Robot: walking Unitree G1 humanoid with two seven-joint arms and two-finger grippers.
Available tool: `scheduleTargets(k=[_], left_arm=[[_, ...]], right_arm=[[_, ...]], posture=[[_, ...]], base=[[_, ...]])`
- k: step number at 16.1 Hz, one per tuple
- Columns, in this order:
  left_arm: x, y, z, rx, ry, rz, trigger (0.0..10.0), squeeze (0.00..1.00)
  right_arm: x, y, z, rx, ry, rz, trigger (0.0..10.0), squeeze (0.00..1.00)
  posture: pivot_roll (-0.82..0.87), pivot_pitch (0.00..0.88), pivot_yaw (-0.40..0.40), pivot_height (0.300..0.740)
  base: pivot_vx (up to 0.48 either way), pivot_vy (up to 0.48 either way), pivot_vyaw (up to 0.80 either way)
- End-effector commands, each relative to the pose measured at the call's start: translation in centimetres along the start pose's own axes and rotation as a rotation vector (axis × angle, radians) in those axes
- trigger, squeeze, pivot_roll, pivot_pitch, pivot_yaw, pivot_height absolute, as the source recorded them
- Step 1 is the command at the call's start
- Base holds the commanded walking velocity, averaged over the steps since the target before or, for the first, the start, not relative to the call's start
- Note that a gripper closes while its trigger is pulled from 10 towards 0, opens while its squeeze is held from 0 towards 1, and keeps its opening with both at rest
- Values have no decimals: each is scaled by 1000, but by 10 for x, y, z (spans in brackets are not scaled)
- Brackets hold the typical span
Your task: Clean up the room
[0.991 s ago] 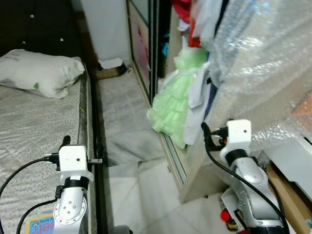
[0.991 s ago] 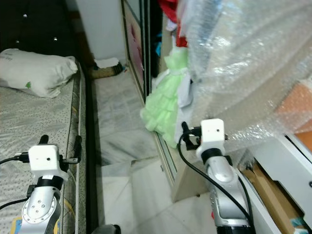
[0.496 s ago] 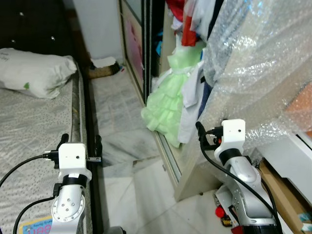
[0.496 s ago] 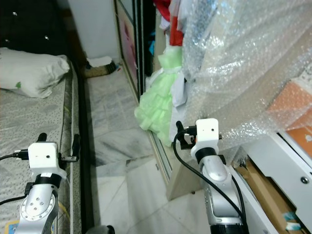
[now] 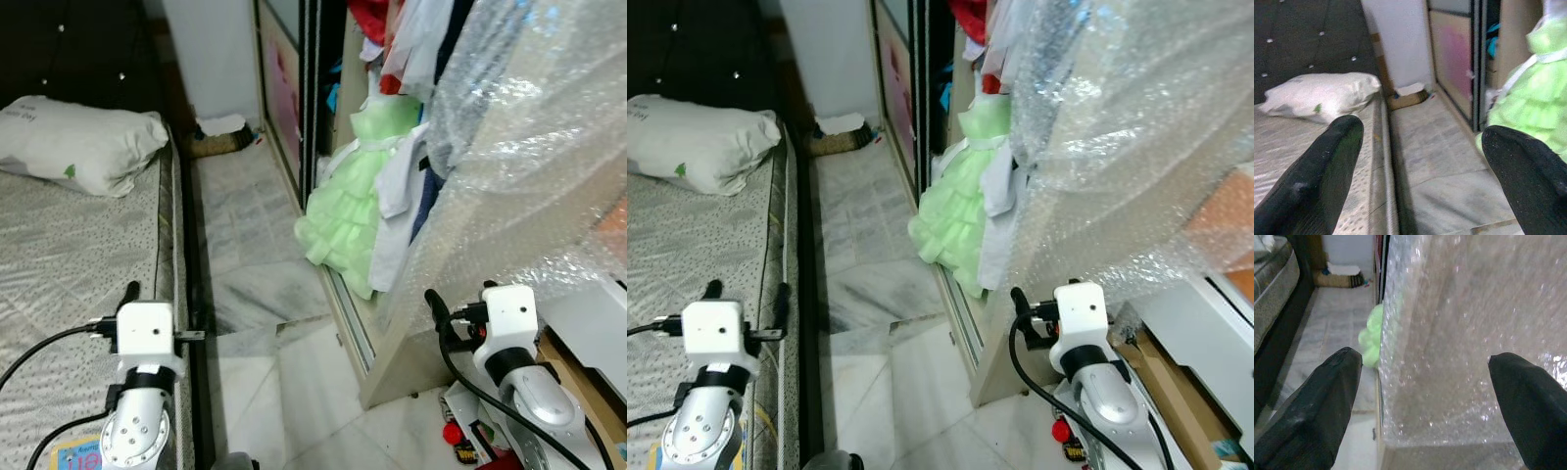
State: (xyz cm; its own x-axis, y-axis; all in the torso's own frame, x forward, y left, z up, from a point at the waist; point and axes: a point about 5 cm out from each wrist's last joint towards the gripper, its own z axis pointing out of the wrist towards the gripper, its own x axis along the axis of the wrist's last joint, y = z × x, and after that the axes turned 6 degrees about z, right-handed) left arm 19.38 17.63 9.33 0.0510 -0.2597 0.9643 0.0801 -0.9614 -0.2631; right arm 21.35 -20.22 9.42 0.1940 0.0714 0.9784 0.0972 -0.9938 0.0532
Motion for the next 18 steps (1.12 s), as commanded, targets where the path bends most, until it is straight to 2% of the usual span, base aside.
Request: scheduleTargets(k=[1,7,8,10,16,17,18], left_arm=[[5,-1,4,-11,13,2,10000,0],[6,0,5,-21,19,17,10000,0],[7,0,5,-17,29,-37,10000,0],[6,-2,5,-10,20,-15,10000,0],[8,-2,5,-1,42,-48,10000,0],[8,-2,5,4,38,-38,10000,0],[7,-3,6,25,27,6,10000,0]], right_arm=[[5,-5,4,19,20,-4,10000,0],[2,-9,9,34,17,11,10000,0],[1,-9,10,36,16,9,10000,0],[0,-10,11,40,19,9,10000,0],[6,-15,20,73,47,-2,10000,0],[7,-15,20,75,49,-1,10000,0],[6,-15,20,77,47,0,10000,0]], posture=[[-45,0,5,740],[-40,0,7,740],[-40,0,7,740],[-40,0,7,740],[-31,0,-5,740],[-31,0,-5,740],[-34,0,-7,740]], base=[[0,-319,0],[0,-344,0],[0,0,0],[0,0,0],[0,0,0],[0,0,0],[0,0,0]])
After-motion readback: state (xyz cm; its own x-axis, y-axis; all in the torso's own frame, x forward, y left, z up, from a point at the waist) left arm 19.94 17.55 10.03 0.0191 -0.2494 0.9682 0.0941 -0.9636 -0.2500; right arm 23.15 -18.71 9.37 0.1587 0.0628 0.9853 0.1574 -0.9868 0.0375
